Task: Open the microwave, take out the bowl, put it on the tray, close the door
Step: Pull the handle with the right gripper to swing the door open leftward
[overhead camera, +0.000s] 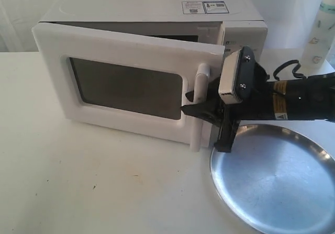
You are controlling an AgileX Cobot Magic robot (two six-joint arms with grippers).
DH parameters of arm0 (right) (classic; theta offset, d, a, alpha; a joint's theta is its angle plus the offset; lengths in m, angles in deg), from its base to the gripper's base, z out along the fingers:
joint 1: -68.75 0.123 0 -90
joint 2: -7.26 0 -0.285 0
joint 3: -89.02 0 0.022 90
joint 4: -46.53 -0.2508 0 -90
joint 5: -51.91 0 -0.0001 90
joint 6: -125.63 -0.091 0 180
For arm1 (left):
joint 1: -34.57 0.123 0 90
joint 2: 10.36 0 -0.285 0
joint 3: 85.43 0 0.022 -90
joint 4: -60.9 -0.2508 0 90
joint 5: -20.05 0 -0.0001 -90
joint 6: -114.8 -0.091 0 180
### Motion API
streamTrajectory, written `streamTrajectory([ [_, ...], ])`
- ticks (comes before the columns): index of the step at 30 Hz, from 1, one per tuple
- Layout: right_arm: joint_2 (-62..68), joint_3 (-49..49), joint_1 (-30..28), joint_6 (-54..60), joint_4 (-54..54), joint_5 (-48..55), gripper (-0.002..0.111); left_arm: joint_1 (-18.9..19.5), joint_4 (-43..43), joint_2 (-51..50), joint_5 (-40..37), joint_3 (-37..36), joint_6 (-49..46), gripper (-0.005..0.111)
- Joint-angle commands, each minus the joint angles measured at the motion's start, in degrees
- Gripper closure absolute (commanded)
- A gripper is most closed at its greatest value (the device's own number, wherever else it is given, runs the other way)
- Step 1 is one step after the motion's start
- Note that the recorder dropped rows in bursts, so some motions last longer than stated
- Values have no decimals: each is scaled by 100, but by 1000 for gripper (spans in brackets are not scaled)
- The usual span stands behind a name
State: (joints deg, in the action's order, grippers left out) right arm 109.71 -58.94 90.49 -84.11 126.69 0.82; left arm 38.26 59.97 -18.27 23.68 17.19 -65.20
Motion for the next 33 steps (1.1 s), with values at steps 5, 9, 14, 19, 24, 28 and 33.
streamTrajectory([
  [5, -267, -74, 107, -1079, 990, 1144, 71, -43, 43, 12, 31, 16, 0, 107],
  [9, -589, -74, 107, -2027, 1953, 1474, 71, -43, 43, 12, 31, 16, 0, 107],
  [14, -1073, 142, 107, -2921, 1978, 1661, 71, -43, 43, 12, 31, 16, 0, 107],
  [19, -1542, 393, 107, -3459, 1978, 1237, 71, -43, 43, 12, 31, 16, 0, 107],
  [24, -1960, 456, 107, -3423, 1978, -333, 76, -43, 43, 12, 31, 16, 0, 107],
  [28, -2499, 456, 107, -2174, 1978, -996, 93, -43, 43, 12, 31, 16, 0, 107],
  [33, -3264, 456, 107, -1732, 435, 1816, 108, -43, 43, 12, 31, 16, 0, 107],
])
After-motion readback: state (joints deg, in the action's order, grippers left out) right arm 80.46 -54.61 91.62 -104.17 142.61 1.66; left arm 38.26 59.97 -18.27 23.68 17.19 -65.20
